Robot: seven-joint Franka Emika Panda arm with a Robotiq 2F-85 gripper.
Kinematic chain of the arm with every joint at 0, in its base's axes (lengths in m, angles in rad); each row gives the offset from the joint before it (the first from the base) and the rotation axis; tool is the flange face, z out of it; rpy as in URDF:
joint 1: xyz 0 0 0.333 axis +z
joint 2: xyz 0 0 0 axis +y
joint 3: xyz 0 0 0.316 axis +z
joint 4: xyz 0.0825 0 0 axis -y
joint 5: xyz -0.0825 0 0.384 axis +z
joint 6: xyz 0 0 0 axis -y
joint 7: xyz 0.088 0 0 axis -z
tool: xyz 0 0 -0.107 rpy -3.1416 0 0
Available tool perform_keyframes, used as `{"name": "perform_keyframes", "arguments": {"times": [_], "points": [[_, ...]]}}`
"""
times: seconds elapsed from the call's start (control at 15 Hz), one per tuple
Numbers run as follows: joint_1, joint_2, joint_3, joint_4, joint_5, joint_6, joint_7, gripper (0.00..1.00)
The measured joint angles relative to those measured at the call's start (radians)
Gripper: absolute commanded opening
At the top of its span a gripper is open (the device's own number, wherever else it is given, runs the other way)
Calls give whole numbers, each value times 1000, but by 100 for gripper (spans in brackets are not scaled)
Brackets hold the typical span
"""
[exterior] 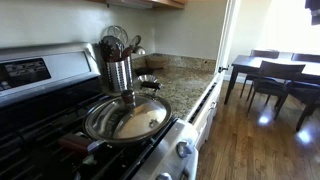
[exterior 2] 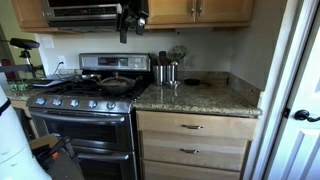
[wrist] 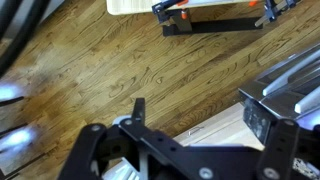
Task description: Open the top drawer at the bottom right of the stove
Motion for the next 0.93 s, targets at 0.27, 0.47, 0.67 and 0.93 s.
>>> {"name": "perform_keyframes", "arguments": {"times": [0.27, 0.47, 0.67, 0.93], "points": [[0, 0, 0, 0, 0, 0, 0, 100], [2, 0, -1, 0, 0, 0, 0, 100], [4, 5, -7, 0, 4, 10, 0, 100], [3, 51, -37, -4, 25, 140, 24, 100]]}}
